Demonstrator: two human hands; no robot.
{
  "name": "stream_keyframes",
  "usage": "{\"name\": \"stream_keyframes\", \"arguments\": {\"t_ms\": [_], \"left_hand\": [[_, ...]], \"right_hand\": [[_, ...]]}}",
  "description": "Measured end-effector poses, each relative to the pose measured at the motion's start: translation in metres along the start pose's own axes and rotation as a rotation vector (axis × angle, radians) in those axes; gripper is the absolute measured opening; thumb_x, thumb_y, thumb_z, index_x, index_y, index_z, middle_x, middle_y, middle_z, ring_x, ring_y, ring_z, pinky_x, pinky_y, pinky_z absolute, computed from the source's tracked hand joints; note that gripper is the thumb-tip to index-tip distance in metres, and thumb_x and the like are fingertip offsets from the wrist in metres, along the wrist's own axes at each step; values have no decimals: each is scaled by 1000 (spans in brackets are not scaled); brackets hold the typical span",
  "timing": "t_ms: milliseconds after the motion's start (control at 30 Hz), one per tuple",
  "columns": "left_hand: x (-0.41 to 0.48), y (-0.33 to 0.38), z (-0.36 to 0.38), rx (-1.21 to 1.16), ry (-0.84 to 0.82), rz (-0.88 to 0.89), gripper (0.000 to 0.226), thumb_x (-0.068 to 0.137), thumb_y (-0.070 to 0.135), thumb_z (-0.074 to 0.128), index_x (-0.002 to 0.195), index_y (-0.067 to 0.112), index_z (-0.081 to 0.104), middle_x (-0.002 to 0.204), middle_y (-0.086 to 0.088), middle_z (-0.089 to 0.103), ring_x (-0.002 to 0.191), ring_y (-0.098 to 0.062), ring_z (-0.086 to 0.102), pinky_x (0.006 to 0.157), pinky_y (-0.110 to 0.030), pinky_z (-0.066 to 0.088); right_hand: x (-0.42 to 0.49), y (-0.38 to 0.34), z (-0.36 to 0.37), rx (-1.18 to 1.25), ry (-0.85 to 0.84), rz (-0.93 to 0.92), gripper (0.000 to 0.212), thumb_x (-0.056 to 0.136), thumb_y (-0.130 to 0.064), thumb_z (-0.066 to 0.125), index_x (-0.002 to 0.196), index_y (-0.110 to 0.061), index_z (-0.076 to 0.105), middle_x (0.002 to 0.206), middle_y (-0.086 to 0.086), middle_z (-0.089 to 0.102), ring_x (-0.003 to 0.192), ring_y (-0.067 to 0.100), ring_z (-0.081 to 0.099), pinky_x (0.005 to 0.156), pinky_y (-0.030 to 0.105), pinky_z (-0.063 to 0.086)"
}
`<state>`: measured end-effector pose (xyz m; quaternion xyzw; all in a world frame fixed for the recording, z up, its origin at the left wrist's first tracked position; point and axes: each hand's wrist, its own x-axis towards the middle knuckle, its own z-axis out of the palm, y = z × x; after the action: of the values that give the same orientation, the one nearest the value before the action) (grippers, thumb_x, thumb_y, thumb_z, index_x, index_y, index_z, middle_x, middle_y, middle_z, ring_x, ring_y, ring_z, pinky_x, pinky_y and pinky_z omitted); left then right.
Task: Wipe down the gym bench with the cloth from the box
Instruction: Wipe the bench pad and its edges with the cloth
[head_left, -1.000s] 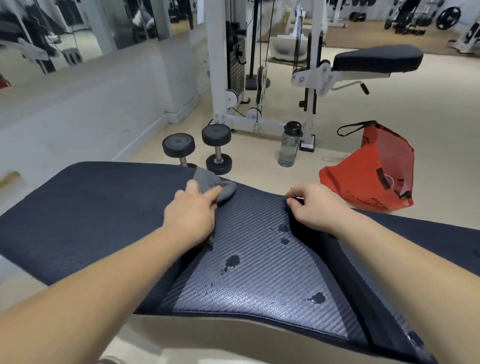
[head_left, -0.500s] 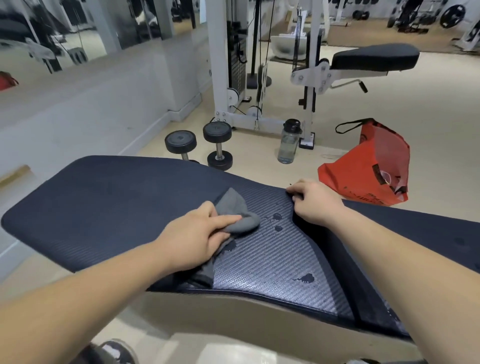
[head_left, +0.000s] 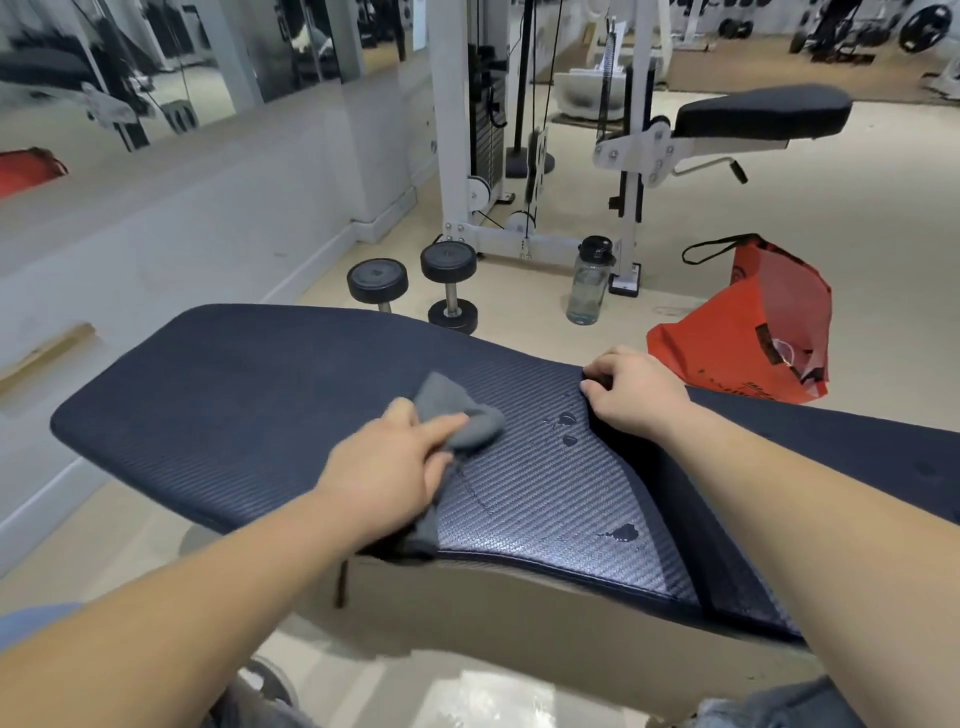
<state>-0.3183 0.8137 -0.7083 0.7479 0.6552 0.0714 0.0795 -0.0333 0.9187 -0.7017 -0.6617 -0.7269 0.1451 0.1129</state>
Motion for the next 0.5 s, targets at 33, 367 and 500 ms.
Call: {"name": "stream_keyframes", "arguments": {"t_ms": [33, 367, 500], "left_hand": [[5, 2, 1, -14, 49, -131, 45, 99, 50, 46, 144, 54, 40, 103, 4, 37, 94, -26, 57, 72, -35, 46], [5, -1, 2, 21, 23, -80, 47, 98, 52, 44, 145, 57, 38, 105, 5, 39, 98, -25, 59, 75, -37, 50], [-9, 48, 10, 35, 45, -178, 49, 100, 47, 42, 148, 46, 32, 116, -3, 41, 103, -30, 55, 77, -41, 51]], "right_hand": [[-1, 1, -1, 13, -6, -7, 35, 99, -38, 59, 126, -21, 73, 134, -2, 64, 128, 25, 58, 104, 37, 49], [-5, 10, -10, 65, 23, -31, 26, 98, -26, 60, 114, -14, 77, 123, 8, 70, 115, 29, 64, 98, 34, 50], [-6, 5, -14, 101, 85, -43, 27, 100, -28, 56, 110, -16, 78, 118, 6, 72, 112, 27, 65, 95, 35, 51]]}}
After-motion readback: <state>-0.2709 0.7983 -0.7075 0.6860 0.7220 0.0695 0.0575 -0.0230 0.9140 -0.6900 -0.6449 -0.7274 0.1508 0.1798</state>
